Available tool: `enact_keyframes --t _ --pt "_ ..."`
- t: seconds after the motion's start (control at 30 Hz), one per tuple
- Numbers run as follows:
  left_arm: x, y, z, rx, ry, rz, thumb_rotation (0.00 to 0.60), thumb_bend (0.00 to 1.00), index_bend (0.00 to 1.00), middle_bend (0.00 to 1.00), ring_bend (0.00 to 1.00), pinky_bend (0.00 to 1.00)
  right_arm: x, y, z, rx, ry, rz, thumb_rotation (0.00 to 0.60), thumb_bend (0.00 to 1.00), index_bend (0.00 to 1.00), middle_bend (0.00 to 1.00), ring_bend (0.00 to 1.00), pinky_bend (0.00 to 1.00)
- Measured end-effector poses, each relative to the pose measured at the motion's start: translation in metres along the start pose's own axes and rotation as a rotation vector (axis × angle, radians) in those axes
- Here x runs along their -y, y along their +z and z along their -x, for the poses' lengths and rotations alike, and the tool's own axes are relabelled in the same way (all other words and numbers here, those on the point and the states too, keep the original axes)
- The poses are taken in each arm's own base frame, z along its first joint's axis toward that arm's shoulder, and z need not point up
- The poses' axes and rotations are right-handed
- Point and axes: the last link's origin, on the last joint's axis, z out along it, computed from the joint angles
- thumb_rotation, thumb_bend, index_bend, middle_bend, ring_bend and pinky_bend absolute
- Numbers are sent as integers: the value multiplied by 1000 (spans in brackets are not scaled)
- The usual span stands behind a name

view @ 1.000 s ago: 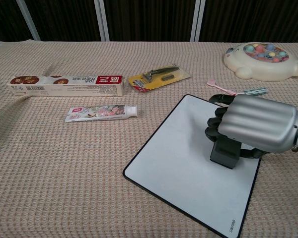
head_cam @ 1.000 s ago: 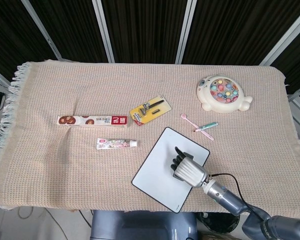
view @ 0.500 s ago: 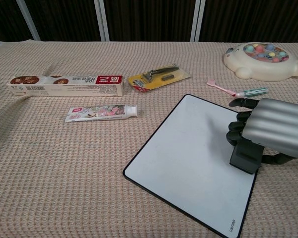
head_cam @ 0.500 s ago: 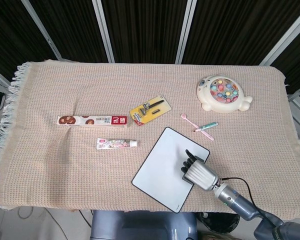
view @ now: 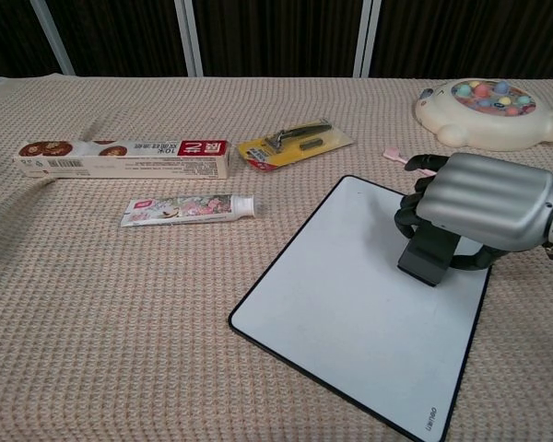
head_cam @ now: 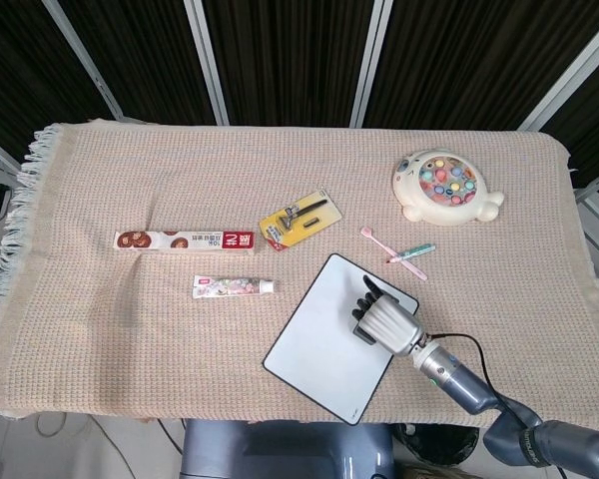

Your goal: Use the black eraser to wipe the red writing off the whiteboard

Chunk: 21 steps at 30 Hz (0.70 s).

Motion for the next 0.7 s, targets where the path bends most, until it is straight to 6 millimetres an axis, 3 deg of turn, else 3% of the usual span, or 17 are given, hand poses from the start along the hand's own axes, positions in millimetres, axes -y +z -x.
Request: enact_keyframes --t 0.23,0.4,0.7 --pt "-1 0 1 2 2 2 600 640 158 87 23 0 -29 -11 -11 -19 2 66 600 440 704 482 380 136" --pt "-2 0 2 3 3 4 600 639 158 87 23 0 -59 -35 -13 -14 -13 133 600 439 704 481 380 136" --pt "-3 0 3 7 7 5 600 639 158 87 23 0 -96 -83 13 118 -5 253 600 438 704 490 388 136"
